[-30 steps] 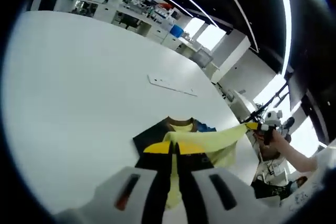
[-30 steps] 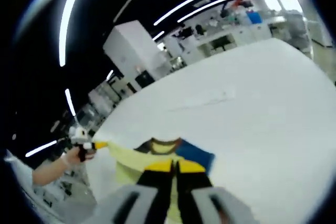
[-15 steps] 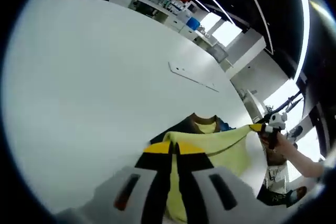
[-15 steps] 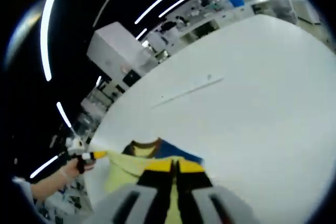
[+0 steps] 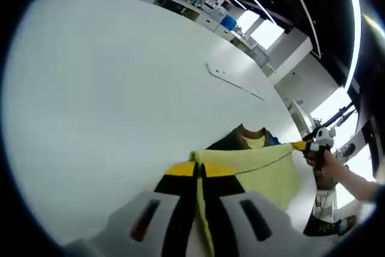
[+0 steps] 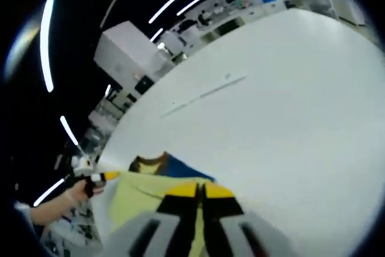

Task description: Fold the garment on the visible template until the final outline fits inside the template.

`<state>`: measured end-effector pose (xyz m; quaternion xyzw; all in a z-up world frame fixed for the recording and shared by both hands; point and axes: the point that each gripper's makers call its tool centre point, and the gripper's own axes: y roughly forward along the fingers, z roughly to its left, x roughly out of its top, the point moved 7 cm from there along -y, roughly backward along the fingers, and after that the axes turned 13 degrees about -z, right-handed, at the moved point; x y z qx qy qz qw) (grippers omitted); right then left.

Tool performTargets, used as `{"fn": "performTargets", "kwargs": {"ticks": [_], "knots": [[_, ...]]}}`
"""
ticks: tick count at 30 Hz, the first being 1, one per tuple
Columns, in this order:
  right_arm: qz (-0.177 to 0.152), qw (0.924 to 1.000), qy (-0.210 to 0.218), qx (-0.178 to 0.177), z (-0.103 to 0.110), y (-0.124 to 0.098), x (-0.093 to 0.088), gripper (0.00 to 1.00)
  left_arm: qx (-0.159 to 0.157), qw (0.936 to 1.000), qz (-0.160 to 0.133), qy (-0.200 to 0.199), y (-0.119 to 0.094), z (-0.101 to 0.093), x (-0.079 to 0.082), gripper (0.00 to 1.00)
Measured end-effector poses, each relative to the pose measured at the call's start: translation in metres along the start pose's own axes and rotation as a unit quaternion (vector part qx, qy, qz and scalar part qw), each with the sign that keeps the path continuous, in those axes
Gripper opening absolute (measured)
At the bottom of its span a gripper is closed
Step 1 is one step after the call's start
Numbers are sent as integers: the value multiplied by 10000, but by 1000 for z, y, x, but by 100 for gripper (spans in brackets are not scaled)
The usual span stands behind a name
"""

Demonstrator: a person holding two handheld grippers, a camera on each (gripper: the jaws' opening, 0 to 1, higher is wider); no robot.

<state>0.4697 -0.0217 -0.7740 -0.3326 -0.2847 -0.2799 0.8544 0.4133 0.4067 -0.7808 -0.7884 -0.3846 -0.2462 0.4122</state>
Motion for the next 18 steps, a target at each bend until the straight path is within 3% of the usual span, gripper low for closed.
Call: {"fn": "performTargets", "kwargs": {"ticks": [14,18], "knots": [[-51,9973,-623,384,3,-5,-1,0,-514,9975,-205,444,-11,-10,-1,3],[-125,9956,-721,581,9,-12,3,14,-854,9947,-229,531,-18,-19,2,15]]}}
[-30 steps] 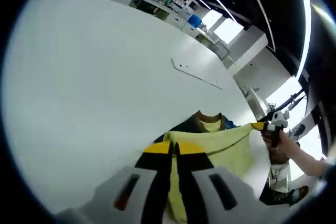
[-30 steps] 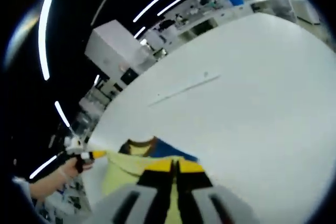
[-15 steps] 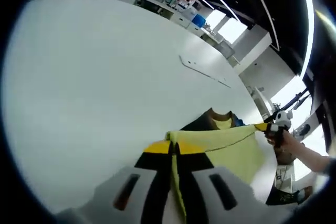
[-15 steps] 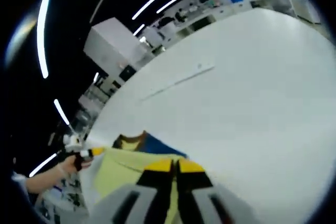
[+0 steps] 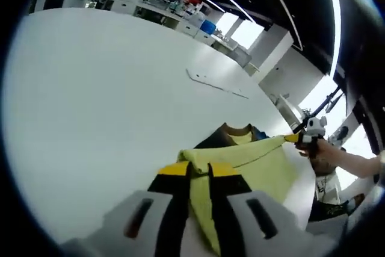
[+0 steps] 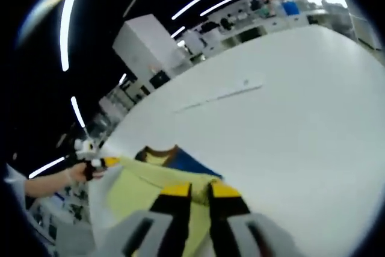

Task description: Fold the garment on the visible template until the final outline fits inside the template.

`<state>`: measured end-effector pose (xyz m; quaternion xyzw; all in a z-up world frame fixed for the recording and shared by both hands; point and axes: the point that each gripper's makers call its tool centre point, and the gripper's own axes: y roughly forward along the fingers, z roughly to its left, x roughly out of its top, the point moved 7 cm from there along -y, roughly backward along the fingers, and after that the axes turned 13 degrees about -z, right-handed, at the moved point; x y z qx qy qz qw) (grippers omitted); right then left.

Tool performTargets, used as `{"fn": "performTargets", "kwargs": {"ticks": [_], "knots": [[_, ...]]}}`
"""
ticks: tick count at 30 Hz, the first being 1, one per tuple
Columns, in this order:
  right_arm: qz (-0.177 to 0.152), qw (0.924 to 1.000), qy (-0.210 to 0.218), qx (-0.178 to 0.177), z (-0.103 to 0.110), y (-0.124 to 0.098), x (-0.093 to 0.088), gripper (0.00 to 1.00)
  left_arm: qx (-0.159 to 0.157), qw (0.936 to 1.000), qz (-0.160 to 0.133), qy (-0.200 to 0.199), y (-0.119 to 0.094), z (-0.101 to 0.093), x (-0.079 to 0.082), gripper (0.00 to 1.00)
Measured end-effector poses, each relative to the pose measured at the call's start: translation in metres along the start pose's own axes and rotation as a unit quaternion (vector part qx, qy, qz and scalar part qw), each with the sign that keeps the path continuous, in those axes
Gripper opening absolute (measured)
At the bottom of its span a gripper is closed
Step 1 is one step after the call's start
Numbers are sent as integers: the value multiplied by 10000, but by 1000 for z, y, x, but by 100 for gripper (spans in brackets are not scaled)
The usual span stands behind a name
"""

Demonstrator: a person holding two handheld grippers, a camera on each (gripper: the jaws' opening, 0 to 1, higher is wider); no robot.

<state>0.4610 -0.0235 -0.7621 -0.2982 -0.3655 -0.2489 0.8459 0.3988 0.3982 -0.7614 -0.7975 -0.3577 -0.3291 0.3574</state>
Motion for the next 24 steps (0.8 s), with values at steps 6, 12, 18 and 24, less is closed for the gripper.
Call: {"fn": "performTargets", "kwargs": {"ticks": [6,12,18,24], "knots": [[-166,9994,-222,230,8,-13,2,39,-421,9981,130,429,-10,-13,1,43],[151,9952,-731,639,19,-20,-8,74,-989,9933,110,586,-15,-30,-3,80],[207,9898,-1117,857,47,-28,-20,100,-1280,9897,10,634,-17,-41,-2,99],[289,9885,-1169,913,47,-26,-23,100,-1396,9870,181,777,-17,-44,-7,99]]}}
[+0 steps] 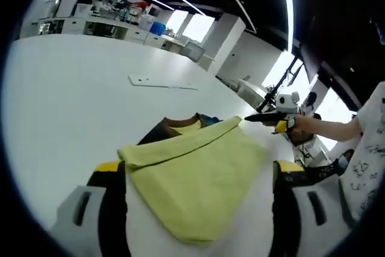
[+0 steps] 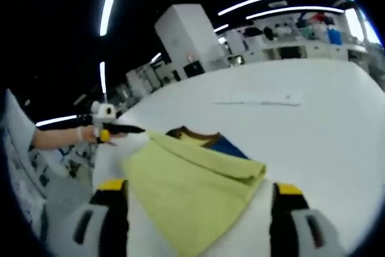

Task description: Fold the garment on the visible template until the final outline fits inside the template.

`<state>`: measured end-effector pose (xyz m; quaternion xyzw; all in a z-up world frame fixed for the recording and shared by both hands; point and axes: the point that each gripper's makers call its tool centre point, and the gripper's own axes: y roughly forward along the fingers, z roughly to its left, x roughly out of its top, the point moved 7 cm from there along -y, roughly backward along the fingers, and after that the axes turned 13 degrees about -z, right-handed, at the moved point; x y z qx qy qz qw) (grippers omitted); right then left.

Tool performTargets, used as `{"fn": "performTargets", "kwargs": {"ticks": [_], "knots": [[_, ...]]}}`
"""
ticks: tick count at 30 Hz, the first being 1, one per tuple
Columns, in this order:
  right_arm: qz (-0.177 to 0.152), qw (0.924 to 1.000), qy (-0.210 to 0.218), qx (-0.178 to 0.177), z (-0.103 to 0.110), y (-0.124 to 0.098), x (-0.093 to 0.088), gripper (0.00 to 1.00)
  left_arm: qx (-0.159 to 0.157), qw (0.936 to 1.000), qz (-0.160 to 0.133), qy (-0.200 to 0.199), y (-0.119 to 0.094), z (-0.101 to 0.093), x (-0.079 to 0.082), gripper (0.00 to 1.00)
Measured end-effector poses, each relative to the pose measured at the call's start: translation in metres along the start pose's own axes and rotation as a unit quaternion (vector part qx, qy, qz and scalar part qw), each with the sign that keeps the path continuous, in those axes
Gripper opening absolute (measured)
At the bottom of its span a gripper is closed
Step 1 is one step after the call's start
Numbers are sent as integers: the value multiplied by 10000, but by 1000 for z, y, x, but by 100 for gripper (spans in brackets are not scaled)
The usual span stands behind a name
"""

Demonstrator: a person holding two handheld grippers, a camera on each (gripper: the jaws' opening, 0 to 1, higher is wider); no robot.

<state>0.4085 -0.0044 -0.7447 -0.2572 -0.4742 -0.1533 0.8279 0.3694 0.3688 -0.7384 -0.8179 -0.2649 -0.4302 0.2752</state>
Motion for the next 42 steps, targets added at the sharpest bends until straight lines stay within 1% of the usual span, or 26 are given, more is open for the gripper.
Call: {"fn": "performTargets", "kwargs": {"ticks": [3,5,8,11,13,14,16,19,22,26,30,33,35,36,38,42], "knots": [[-3,10000,48,82,4,4,-1,100,-33,9999,104,12,2,0,-4,99],[23,9999,60,147,8,9,-3,100,-26,9997,246,34,3,1,-10,99],[12,9996,141,231,11,14,-5,100,-29,9993,360,-43,6,2,-16,99],[65,9993,243,278,12,18,-12,100,-42,9993,373,-72,9,3,-21,99],[170,9991,241,290,11,20,-18,99,-54,9993,346,-139,11,3,-22,99],[204,9990,259,305,10,21,-20,97,-49,9993,350,-144,11,3,-22,99],[239,9988,291,317,11,22,-22,95,-23,9992,357,-151,14,6,-24,99],[239,9986,336,321,8,28,-23,96,3,9990,386,-205,18,10,-26,99],[277,9988,279,298,6,33,-23,95,34,9991,358,-231,23,14,-25,99],[216,9989,319,270,4,38,-18,93,37,9994,253,-234,27,16,-20,99],[70,9991,335,259,1,44,-8,92,51,9997,164,-173,34,18,-14,99],[-49,9992,360,184,-10,53,0,92,93,9998,20,-185,41,21,-8,99],[-124,9990,404,114,-14,55,2,91,140,9997,-40,-213,45,24,-6,99],[-145,9989,445,66,-13,55,1,91,179,9996,-36,-230,46,26,-6,99],[-196,9986,490,9,-22,57,4,91,219,9995,-32,-234,47,29,-7,99],[-198,9984,534,-20,-26,55,5,91,279,9992,1,-303,46,33,-10,99]]}}
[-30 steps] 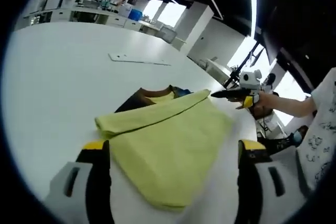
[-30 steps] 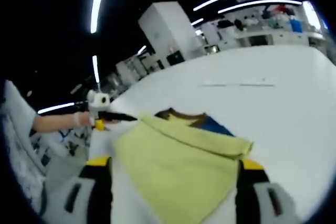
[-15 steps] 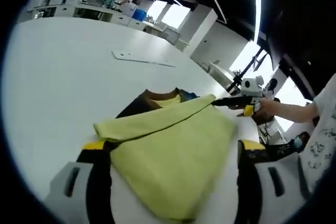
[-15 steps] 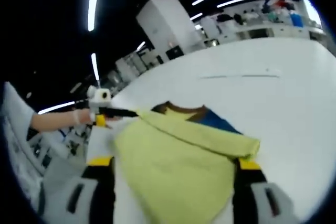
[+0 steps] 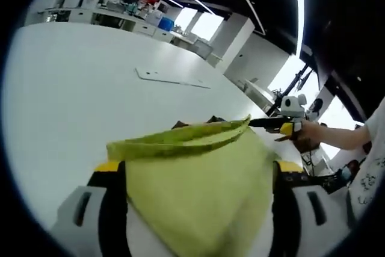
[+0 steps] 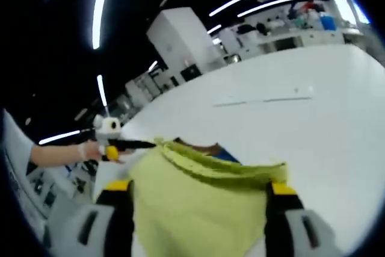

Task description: Fold the garment on the visible template until the final outline fits inside the template.

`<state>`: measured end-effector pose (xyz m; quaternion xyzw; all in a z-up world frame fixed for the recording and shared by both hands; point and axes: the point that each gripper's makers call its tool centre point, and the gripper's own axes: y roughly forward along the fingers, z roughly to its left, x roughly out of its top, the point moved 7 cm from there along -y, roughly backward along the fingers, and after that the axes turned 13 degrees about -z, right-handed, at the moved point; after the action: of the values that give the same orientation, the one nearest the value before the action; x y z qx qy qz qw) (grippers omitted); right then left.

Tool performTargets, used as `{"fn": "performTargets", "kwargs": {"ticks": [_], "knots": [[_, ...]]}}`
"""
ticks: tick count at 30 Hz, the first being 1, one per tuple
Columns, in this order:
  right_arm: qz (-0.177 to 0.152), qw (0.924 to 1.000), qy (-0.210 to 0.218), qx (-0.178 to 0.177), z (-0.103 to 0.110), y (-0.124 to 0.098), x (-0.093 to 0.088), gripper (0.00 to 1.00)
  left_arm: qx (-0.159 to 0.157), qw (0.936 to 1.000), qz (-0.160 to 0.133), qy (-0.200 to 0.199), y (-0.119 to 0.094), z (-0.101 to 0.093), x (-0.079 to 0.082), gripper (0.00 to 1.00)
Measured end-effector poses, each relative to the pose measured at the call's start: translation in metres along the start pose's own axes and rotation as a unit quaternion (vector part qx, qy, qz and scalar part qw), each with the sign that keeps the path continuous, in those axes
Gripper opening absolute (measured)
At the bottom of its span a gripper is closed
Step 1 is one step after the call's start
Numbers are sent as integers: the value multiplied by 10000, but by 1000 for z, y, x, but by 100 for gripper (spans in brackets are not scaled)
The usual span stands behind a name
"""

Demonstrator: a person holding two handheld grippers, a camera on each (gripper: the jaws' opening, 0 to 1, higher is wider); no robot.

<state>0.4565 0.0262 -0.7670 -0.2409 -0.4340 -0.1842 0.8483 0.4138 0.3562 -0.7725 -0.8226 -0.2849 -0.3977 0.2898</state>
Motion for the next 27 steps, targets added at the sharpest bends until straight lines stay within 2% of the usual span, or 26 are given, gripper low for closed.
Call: {"fn": "performTargets", "kwargs": {"ticks": [14,17,27], "knots": [[-37,10000,-86,-22,2,-8,2,91,-67,9999,54,109,-7,-8,1,99],[-39,9999,-153,-40,2,-14,3,90,-61,9997,146,165,-13,-8,-1,99],[-51,9992,-301,-248,10,-52,-3,85,20,9997,123,191,-46,-15,-6,94]]}}
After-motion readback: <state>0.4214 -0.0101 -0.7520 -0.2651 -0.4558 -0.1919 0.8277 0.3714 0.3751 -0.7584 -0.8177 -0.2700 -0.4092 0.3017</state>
